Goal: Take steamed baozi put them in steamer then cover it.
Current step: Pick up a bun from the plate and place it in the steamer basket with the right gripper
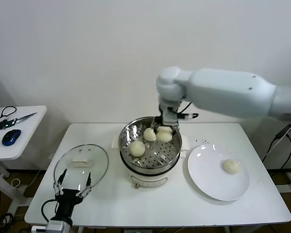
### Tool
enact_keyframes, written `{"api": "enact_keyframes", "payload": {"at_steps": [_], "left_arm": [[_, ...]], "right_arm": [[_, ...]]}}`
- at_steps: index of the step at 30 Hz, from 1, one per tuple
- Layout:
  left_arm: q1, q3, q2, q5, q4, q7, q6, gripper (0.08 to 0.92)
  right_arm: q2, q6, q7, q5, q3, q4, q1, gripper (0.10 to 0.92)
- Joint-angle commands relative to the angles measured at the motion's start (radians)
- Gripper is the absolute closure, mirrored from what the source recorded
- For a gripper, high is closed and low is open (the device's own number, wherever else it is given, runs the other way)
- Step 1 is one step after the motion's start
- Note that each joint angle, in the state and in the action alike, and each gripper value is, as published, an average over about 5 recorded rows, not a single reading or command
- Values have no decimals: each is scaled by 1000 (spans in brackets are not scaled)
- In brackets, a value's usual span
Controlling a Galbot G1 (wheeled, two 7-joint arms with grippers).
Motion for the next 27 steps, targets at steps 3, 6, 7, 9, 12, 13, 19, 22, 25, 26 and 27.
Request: {"api": "enact_keyframes", "payload": {"at_steps": [3,6,7,9,12,13,19,22,25,26,27], "left_arm": [[18,-9,-1,-19,9,2,-11,177],[16,-11,3,-21,10,3,-11,177],[15,-10,4,-21,11,3,-11,177],[11,-9,5,-21,15,3,-10,177],[6,-6,5,-21,20,3,-9,177],[5,-5,5,-20,21,3,-9,177],[1,-3,8,-18,27,4,-7,177],[1,-1,6,-16,29,4,-7,177],[3,-1,5,-14,31,4,-8,177],[4,-1,5,-14,31,4,-8,177],[5,-2,6,-14,31,4,-9,177]], "right_arm": [[101,71,-1,-124,-15,22,-131,338],[95,69,1,-121,-15,34,-141,338],[94,68,2,-119,-15,38,-143,338],[93,66,4,-118,-15,39,-149,338],[95,65,8,-119,-10,30,-162,338],[95,65,10,-120,-8,28,-164,338],[95,58,23,-110,-23,27,-155,330],[96,64,27,-122,-16,20,-157,290],[89,74,21,-135,1,14,-153,233],[84,76,19,-136,5,14,-148,217],[78,78,18,-136,10,14,-141,210]]}}
